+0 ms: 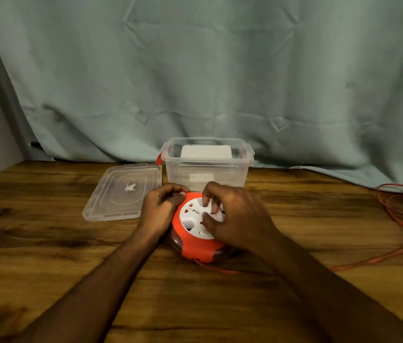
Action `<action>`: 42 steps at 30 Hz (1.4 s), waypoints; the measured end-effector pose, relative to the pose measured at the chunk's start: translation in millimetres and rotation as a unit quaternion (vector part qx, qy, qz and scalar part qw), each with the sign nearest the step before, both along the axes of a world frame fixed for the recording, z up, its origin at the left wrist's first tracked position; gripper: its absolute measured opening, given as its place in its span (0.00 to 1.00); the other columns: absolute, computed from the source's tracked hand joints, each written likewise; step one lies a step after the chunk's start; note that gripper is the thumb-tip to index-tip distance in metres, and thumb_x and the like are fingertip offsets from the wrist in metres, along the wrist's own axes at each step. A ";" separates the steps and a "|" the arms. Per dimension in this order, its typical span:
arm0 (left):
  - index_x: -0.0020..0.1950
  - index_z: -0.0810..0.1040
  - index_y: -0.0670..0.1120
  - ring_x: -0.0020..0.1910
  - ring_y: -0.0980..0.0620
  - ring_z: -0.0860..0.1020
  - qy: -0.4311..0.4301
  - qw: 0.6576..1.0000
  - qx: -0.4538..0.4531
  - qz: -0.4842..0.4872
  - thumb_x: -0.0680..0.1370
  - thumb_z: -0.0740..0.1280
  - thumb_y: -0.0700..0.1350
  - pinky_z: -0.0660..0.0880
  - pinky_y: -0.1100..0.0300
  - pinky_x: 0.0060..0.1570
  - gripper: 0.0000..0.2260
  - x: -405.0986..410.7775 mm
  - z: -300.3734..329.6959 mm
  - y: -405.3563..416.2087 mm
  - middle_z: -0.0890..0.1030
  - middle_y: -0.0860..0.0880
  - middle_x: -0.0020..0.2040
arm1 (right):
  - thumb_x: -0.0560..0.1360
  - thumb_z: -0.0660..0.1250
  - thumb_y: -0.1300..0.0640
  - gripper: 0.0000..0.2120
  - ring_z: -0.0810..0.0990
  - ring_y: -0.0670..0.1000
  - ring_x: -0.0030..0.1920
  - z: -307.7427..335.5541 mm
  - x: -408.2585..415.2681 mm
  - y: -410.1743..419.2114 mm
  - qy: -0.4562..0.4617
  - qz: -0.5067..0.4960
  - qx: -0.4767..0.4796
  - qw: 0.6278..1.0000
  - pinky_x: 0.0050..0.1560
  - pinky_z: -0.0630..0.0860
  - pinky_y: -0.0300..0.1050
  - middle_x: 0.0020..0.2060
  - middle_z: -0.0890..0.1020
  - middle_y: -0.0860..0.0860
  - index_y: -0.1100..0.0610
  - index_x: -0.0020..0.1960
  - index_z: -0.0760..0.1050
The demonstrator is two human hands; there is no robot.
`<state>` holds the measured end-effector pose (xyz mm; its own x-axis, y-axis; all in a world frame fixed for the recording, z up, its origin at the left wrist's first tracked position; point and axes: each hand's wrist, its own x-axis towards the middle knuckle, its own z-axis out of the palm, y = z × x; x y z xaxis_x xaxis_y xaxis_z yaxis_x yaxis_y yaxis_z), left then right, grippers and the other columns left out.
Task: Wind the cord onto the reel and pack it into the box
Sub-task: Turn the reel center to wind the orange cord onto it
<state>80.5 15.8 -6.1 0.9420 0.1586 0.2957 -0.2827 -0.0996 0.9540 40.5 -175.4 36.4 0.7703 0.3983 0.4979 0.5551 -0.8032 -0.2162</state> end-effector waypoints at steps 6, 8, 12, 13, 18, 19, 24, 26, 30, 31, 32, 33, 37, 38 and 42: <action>0.52 0.85 0.42 0.49 0.42 0.85 0.003 0.999 -0.035 -0.016 0.78 0.70 0.39 0.82 0.49 0.49 0.06 -4.9 2.5 -0.1 0.87 0.43 0.48 | 0.67 0.76 0.55 0.28 0.79 0.49 0.57 2.6 17.0 -25.5 0.153 0.075 0.019 0.985 0.47 0.83 0.43 0.59 0.77 0.45 0.38 0.61 0.70; 0.53 0.85 0.41 0.48 0.43 0.85 0.017 0.998 -0.051 -0.035 0.77 0.70 0.37 0.81 0.54 0.46 0.07 -5.8 4.4 -0.6 0.87 0.42 0.49 | 0.66 0.77 0.54 0.29 0.79 0.49 0.58 3.7 20.4 -29.5 0.175 0.087 0.042 0.980 0.49 0.83 0.43 0.59 0.76 0.45 0.39 0.62 0.70; 0.51 0.86 0.44 0.48 0.43 0.85 0.036 0.997 -0.054 -0.032 0.77 0.69 0.35 0.80 0.57 0.42 0.08 -6.5 6.9 -2.3 0.87 0.43 0.49 | 0.63 0.79 0.53 0.29 0.80 0.49 0.61 6.2 24.5 -33.5 0.205 0.119 0.071 0.969 0.49 0.86 0.48 0.61 0.78 0.46 0.38 0.59 0.70; 0.50 0.86 0.44 0.48 0.43 0.85 0.038 0.997 -0.057 -0.028 0.77 0.68 0.35 0.81 0.56 0.42 0.08 -7.0 7.5 -2.8 0.87 0.43 0.50 | 0.62 0.79 0.52 0.29 0.80 0.50 0.61 5.6 25.8 -34.1 0.208 0.122 0.076 0.968 0.48 0.86 0.49 0.61 0.78 0.46 0.38 0.58 0.70; 0.46 0.87 0.47 0.47 0.46 0.85 0.026 0.997 -0.078 -0.006 0.77 0.69 0.34 0.82 0.56 0.45 0.10 -8.8 7.6 -5.3 0.87 0.46 0.48 | 0.57 0.82 0.40 0.31 0.81 0.47 0.56 5.5 26.2 -35.0 0.197 0.096 0.084 0.972 0.51 0.84 0.53 0.53 0.80 0.44 0.39 0.52 0.69; 0.46 0.87 0.47 0.48 0.46 0.85 0.021 0.997 -0.079 0.001 0.77 0.69 0.34 0.81 0.56 0.44 0.11 -9.1 7.4 -6.0 0.87 0.46 0.48 | 0.56 0.82 0.39 0.30 0.81 0.46 0.54 5.5 24.6 -33.6 0.187 0.086 0.082 0.975 0.51 0.83 0.54 0.51 0.80 0.43 0.40 0.51 0.69; 0.46 0.87 0.49 0.49 0.43 0.85 -0.006 0.995 -0.087 0.039 0.77 0.69 0.35 0.83 0.49 0.48 0.11 -11.3 6.1 -8.9 0.87 0.47 0.47 | 0.61 0.78 0.34 0.25 0.76 0.46 0.43 4.7 10.3 -14.5 0.111 0.002 0.036 0.993 0.37 0.70 0.44 0.41 0.78 0.44 0.46 0.43 0.68; 0.46 0.87 0.48 0.49 0.40 0.85 -0.016 0.994 -0.099 0.044 0.77 0.69 0.34 0.83 0.46 0.50 0.11 -12.2 6.9 -9.9 0.87 0.45 0.47 | 0.64 0.76 0.32 0.25 0.74 0.47 0.41 3.1 5.5 -5.1 0.077 -0.034 0.015 0.996 0.35 0.64 0.42 0.38 0.75 0.44 0.47 0.38 0.66; 0.49 0.86 0.46 0.49 0.42 0.85 -0.024 0.995 -0.095 0.035 0.77 0.69 0.34 0.84 0.50 0.48 0.10 -15.9 9.0 -12.0 0.87 0.48 0.45 | 0.69 0.72 0.30 0.29 0.72 0.49 0.38 1.9 -5.4 10.1 0.046 -0.081 0.034 0.995 0.37 0.62 0.45 0.28 0.67 0.42 0.49 0.29 0.61; 0.49 0.86 0.46 0.49 0.43 0.86 -0.024 0.995 -0.093 0.030 0.77 0.69 0.34 0.84 0.51 0.47 0.10 -16.3 8.8 -12.1 0.88 0.49 0.45 | 0.70 0.71 0.31 0.29 0.73 0.49 0.39 1.2 -6.4 11.2 0.044 -0.086 0.029 0.995 0.39 0.63 0.44 0.29 0.68 0.41 0.49 0.29 0.61; 0.49 0.86 0.46 0.48 0.44 0.86 -0.023 0.995 -0.093 0.026 0.77 0.69 0.34 0.84 0.51 0.46 0.09 -16.4 8.6 -11.7 0.88 0.48 0.46 | 0.71 0.71 0.32 0.27 0.73 0.48 0.40 0.5 -5.7 10.5 0.039 -0.082 0.023 0.996 0.40 0.63 0.43 0.32 0.70 0.41 0.49 0.29 0.63; 0.50 0.86 0.46 0.48 0.44 0.86 -0.019 0.995 -0.097 0.023 0.77 0.69 0.34 0.84 0.50 0.46 0.09 -15.9 8.5 -11.1 0.88 0.48 0.46 | 0.72 0.71 0.34 0.24 0.73 0.46 0.40 0.4 -4.6 8.6 0.033 -0.069 0.020 0.997 0.40 0.65 0.42 0.34 0.72 0.40 0.49 0.31 0.67; 0.51 0.86 0.45 0.48 0.43 0.86 -0.007 0.993 -0.113 0.009 0.78 0.69 0.35 0.84 0.48 0.47 0.09 -12.3 8.5 -7.8 0.87 0.47 0.47 | 0.70 0.76 0.52 0.15 0.80 0.46 0.50 5.6 7.9 -11.8 0.055 0.029 0.041 0.997 0.38 0.73 0.36 0.50 0.81 0.42 0.45 0.53 0.75; 0.51 0.86 0.45 0.49 0.43 0.86 -0.005 0.993 -0.114 0.007 0.77 0.69 0.35 0.83 0.50 0.47 0.08 -11.4 8.4 -7.4 0.87 0.46 0.47 | 0.68 0.77 0.55 0.20 0.80 0.47 0.53 5.7 12.1 -18.0 0.085 0.055 0.040 0.994 0.38 0.74 0.34 0.55 0.80 0.43 0.44 0.56 0.74; 0.52 0.86 0.45 0.50 0.44 0.86 0.005 0.993 -0.121 -0.005 0.77 0.71 0.37 0.83 0.49 0.50 0.07 -10.2 7.6 -7.1 0.87 0.46 0.49 | 0.69 0.77 0.57 0.27 0.82 0.49 0.59 2.7 25.1 -32.0 0.177 0.109 0.051 0.977 0.45 0.85 0.42 0.63 0.80 0.44 0.40 0.63 0.73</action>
<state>70.3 8.7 1.6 0.9465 0.2149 0.2408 -0.2729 0.1345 0.9526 65.6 -207.4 39.1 0.8044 0.5335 0.2612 0.5856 -0.6386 -0.4993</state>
